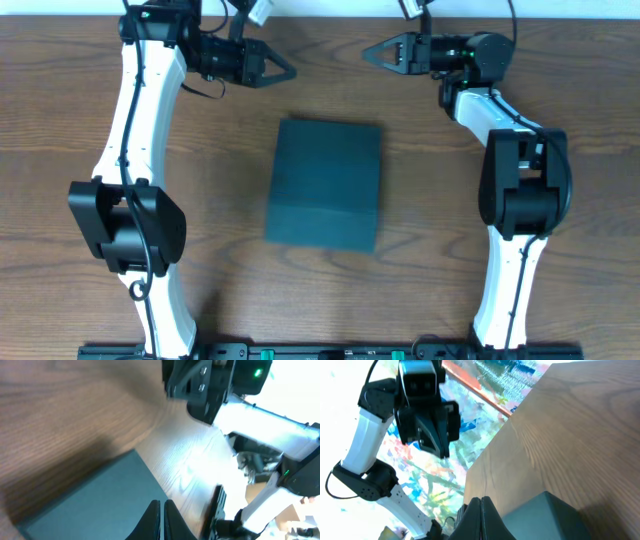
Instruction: Pack container
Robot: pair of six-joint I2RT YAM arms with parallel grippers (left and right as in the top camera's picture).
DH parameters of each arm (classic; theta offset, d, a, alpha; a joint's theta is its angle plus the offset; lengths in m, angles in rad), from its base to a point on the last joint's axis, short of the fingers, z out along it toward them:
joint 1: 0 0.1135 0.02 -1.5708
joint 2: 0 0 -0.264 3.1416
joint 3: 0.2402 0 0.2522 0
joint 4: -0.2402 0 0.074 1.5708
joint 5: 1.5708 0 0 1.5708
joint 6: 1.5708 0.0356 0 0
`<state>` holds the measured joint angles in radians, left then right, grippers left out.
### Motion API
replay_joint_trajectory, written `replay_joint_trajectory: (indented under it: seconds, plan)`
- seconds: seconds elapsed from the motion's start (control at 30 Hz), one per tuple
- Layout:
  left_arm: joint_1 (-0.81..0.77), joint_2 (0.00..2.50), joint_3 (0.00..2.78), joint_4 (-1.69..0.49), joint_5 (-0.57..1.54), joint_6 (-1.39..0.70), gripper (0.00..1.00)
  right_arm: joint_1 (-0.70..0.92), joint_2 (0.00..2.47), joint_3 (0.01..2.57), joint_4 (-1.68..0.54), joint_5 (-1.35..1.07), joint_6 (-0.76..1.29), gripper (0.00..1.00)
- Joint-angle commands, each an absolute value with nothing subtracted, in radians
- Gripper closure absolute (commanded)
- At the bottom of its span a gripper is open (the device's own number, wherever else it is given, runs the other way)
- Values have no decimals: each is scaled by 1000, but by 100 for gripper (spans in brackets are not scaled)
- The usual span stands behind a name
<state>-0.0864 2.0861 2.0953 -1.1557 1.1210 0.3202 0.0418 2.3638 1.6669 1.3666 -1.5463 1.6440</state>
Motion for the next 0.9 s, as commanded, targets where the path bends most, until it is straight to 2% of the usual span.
replay_joint_trajectory:
  seconds: [0.0, 0.1, 0.23, 0.33, 0.43, 0.53, 0.73, 0.87]
  plan:
    - [-101, 2060, 2112, -1179, 1047, 382, 94, 20, 2362, 1672, 1374, -1557, 1653, 98]
    - [-112, 2060, 2112, -1190, 981, 381, 94, 2, 2362, 1672, 1354, -1558, 1554, 98]
    - [-125, 2060, 2112, -1205, 899, 377, 94, -8, 2362, 1672, 1141, -1557, 1328, 98]
    - [-132, 2060, 2112, -1212, 875, 378, 94, -8, 2362, 1672, 826, -1518, 1077, 98]
    - [-138, 2060, 2112, -1218, 845, 377, 94, -8, 2362, 1672, 445, -1365, 847, 98]
    - [-139, 2060, 2112, -1243, 769, 373, 94, -8, 2362, 1672, 270, -1227, 803, 98]
    - [-145, 2060, 2112, -1313, 612, 368, 94, -8, 2326, 1737, 211, -1183, 795, 98]
    - [-162, 2060, 2111, -1328, 597, 384, 94, -8, 2265, 1816, 23, -1152, 660, 99]
